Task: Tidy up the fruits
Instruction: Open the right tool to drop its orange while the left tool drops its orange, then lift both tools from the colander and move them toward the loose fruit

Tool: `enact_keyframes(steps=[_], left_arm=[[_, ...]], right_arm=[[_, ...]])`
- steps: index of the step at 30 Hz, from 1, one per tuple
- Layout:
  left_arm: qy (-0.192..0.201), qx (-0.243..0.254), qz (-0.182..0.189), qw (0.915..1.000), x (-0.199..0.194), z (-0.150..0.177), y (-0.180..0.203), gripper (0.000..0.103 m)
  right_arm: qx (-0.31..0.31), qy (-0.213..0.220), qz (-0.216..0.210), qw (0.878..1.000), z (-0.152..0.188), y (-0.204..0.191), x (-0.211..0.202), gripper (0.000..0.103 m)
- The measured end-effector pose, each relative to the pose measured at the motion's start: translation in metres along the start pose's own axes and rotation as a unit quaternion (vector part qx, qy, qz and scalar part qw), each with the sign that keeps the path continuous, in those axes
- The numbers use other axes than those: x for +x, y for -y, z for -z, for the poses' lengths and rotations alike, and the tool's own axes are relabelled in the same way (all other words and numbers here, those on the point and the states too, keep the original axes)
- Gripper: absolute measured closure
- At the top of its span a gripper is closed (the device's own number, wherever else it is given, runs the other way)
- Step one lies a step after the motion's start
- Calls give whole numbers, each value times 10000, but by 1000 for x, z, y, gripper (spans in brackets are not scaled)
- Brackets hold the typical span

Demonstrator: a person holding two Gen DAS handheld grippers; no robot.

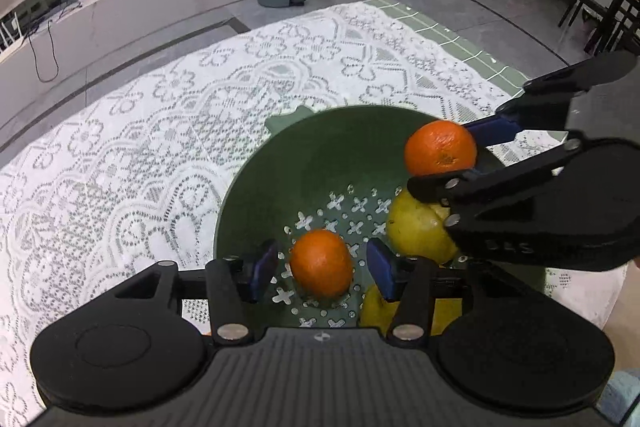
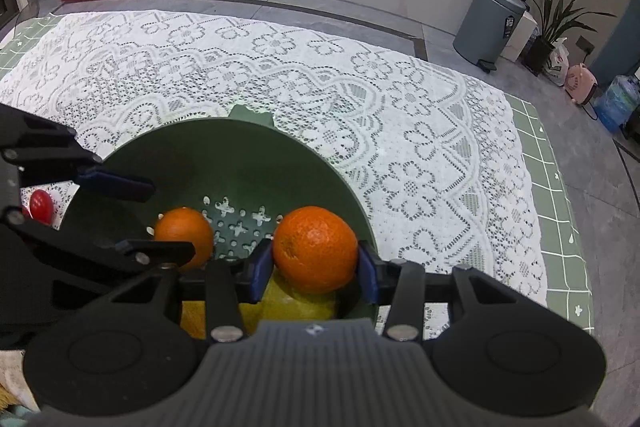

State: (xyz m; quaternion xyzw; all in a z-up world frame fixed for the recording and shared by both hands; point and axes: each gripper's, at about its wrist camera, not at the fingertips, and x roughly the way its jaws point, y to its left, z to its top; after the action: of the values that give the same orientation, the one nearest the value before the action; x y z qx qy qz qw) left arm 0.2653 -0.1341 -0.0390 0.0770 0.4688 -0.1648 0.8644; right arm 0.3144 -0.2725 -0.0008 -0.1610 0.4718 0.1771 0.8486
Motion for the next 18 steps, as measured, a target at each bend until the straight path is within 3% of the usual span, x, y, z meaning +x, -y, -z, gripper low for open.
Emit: enact_keyframes(steps=[6, 18], left_arm=[[126, 1, -45, 9999, -17, 2, -1, 40], [477, -454, -139, 9977, -62, 17, -24, 39]], right_arm=[[189, -38, -73, 9998, -2, 3, 0, 58], [524, 107, -146, 9985, -12, 1, -20, 54]])
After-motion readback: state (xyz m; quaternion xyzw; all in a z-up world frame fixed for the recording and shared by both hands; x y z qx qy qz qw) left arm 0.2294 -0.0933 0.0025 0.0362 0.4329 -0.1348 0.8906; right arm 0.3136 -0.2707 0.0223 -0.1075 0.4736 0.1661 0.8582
